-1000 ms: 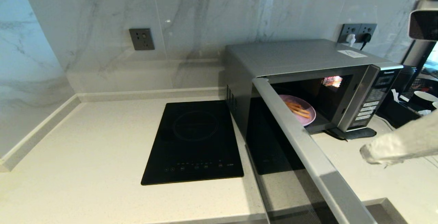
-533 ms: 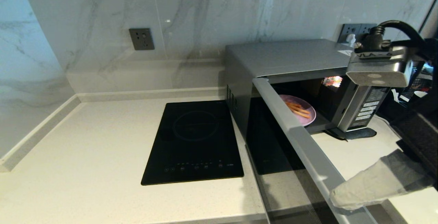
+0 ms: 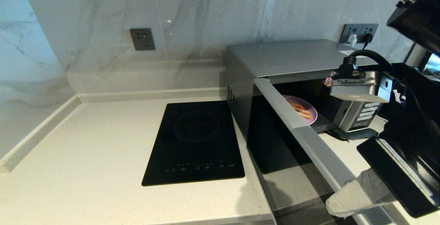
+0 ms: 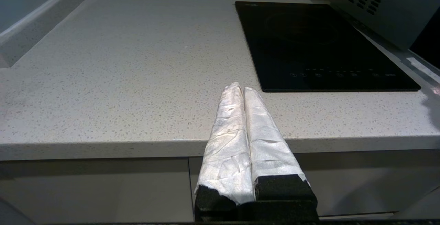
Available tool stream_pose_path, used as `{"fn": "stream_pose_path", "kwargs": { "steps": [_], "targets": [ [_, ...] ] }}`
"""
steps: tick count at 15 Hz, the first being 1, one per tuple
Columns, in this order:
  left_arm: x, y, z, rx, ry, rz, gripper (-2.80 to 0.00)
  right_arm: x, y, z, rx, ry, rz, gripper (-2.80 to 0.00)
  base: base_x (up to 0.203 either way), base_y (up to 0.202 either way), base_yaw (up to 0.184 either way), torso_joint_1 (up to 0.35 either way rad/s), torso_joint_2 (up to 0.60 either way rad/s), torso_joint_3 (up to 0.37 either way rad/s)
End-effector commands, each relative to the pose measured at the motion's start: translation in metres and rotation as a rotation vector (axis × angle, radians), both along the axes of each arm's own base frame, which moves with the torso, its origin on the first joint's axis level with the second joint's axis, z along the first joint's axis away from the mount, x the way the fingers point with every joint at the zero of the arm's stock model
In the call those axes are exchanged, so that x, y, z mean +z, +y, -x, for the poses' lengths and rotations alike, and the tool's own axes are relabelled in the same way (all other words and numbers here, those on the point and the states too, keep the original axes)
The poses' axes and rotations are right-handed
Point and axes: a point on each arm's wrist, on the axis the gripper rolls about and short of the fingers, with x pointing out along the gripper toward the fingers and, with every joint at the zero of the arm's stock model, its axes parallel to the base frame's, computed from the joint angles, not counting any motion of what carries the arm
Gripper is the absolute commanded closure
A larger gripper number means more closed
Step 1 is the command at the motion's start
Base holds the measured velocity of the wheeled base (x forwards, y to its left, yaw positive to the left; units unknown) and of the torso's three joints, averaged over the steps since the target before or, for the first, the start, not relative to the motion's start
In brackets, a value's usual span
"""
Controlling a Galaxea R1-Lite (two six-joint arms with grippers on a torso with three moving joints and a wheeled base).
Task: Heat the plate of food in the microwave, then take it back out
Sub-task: Close the microwave oven
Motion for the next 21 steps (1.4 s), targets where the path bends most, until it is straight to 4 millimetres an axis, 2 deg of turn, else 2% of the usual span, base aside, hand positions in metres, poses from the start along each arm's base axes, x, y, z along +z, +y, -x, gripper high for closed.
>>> {"fn": "stream_pose_path", "kwargs": {
  "steps": [1, 8, 13, 17, 21],
  "targets": [
    [0.000, 0.000, 0.000, 0.001, 0.000, 0.001, 0.00, -0.002, -0.004, -0.001, -0.048, -0.032, 0.061, 0.00, 0.000, 0.000, 0.000, 0.000, 0.00, 0.000],
    [0.000, 0.000, 0.000, 0.001, 0.000, 0.002, 0.00, -0.004, -0.038, -0.012, -0.284, -0.131, 0.208, 0.00, 0.000, 0.000, 0.000, 0.000, 0.00, 0.000],
    [0.000, 0.000, 0.000, 0.001, 0.000, 0.001, 0.00, -0.005, -0.068, -0.018, -0.428, -0.126, 0.228, 0.00, 0.000, 0.000, 0.000, 0.000, 0.00, 0.000],
    [0.000, 0.000, 0.000, 0.001, 0.000, 0.001, 0.00, -0.008, -0.089, -0.036, -0.568, -0.132, 0.224, 0.00, 0.000, 0.000, 0.000, 0.000, 0.00, 0.000],
    [0.000, 0.000, 0.000, 0.001, 0.000, 0.002, 0.00, -0.015, -0.099, -0.066, -0.686, -0.260, 0.222, 0.00, 0.000, 0.000, 0.000, 0.000, 0.00, 0.000]
  ]
}}
